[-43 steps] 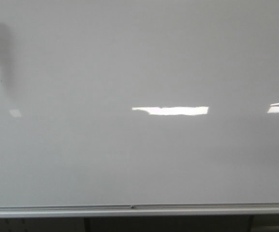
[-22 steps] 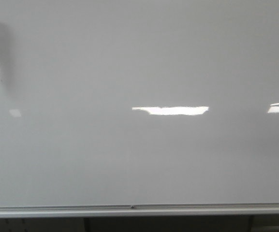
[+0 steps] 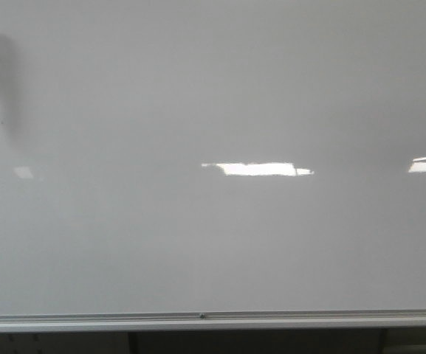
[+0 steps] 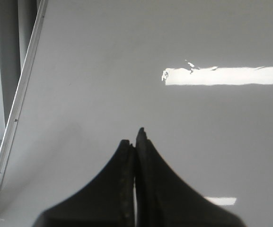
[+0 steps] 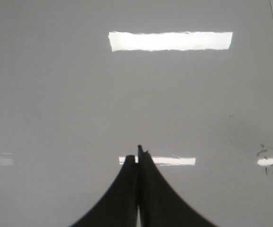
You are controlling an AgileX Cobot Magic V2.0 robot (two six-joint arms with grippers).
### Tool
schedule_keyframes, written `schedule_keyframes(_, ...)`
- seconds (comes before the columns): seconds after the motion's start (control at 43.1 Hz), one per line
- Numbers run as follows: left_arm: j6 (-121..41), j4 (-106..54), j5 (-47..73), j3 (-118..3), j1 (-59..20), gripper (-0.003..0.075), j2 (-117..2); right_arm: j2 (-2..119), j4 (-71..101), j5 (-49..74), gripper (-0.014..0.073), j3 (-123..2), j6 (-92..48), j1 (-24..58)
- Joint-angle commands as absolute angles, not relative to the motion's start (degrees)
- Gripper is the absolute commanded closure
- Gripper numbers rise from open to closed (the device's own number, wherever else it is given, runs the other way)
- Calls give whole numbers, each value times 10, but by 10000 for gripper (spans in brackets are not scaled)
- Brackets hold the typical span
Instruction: Write number 2 on whiteboard
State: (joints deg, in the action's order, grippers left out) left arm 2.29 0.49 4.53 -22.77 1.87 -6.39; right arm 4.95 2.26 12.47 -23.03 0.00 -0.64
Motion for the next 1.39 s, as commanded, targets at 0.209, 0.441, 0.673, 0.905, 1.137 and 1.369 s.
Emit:
schedule_keyframes(0.209, 25, 0, 196, -398, 17, 741, -202, 222, 23, 223, 660, -371, -6, -5)
schedule_keyframes(0.441, 25, 0, 265, -406, 17, 741, -272, 311, 23, 242, 660, -379, -6, -5)
schedule_keyframes(0.673, 25, 0, 318, -402, 17, 741, -331, 377, 23, 253, 660, -377, -6, -5)
schedule_keyframes(0.905, 25, -17, 331, -400, 17, 741, -376, 415, 22, 270, 654, -377, -7, -5)
schedule_keyframes(1.137, 5, -17, 320, -400, 17, 605, -406, 423, 22, 276, 249, -377, -20, -5)
schedule_keyframes(1.369, -9, -17, 293, -401, 17, 163, -431, 423, 22, 276, -62, -377, -20, -5)
